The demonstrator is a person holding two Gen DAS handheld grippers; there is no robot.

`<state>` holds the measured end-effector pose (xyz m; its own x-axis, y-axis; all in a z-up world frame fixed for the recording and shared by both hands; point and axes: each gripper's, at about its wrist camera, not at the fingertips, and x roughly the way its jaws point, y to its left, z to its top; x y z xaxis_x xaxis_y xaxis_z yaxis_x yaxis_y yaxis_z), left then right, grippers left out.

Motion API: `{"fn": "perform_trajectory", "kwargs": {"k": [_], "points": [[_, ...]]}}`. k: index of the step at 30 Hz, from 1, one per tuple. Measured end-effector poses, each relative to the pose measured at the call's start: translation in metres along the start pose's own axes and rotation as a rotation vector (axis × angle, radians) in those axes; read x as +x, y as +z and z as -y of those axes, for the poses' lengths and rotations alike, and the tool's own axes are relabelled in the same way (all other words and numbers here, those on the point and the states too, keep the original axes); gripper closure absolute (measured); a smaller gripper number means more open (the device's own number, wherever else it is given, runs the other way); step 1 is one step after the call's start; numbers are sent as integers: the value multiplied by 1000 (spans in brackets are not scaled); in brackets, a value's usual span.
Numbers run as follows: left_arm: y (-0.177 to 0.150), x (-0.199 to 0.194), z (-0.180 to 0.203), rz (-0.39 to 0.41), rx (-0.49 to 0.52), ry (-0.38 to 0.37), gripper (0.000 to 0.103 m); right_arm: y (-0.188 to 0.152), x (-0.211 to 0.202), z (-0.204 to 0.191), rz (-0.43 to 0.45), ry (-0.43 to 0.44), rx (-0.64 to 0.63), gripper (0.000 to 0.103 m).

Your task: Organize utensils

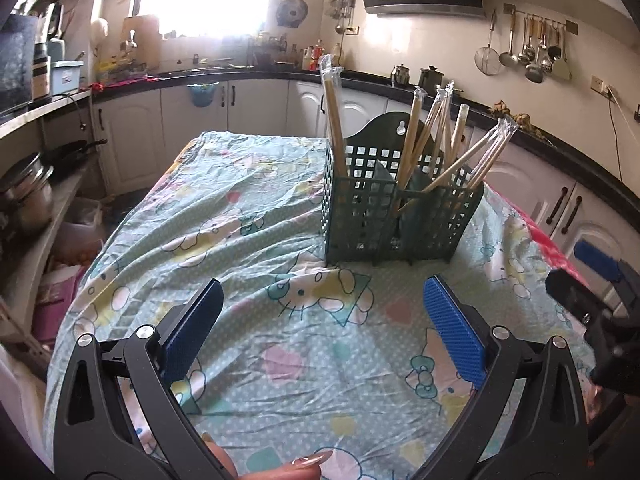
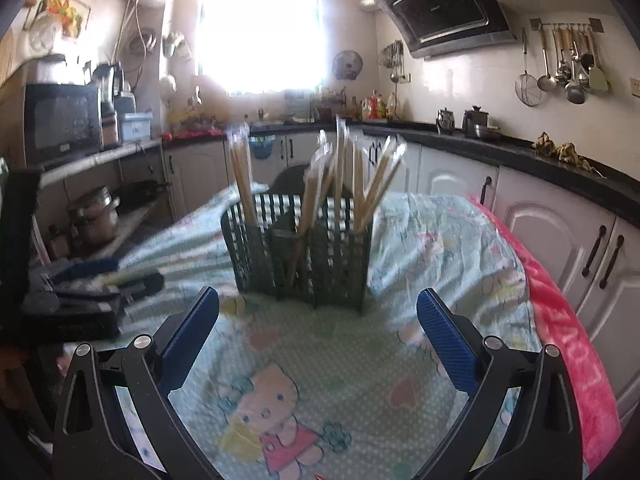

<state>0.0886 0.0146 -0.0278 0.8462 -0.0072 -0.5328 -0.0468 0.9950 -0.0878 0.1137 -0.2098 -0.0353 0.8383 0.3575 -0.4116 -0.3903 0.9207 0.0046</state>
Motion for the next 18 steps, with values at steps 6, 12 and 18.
{"fn": "perform_trajectory", "kwargs": {"k": [6,12,18], "points": [[-6,-5,3,54,9,26,11,-13,1,1,19,-29,-16,7],[-5,-13,2,101,-8,32,11,-14,-13,6,126,-55,12,7],[-4,-18,4,122,-15,21,11,-10,-22,6,183,-59,19,7]]}}
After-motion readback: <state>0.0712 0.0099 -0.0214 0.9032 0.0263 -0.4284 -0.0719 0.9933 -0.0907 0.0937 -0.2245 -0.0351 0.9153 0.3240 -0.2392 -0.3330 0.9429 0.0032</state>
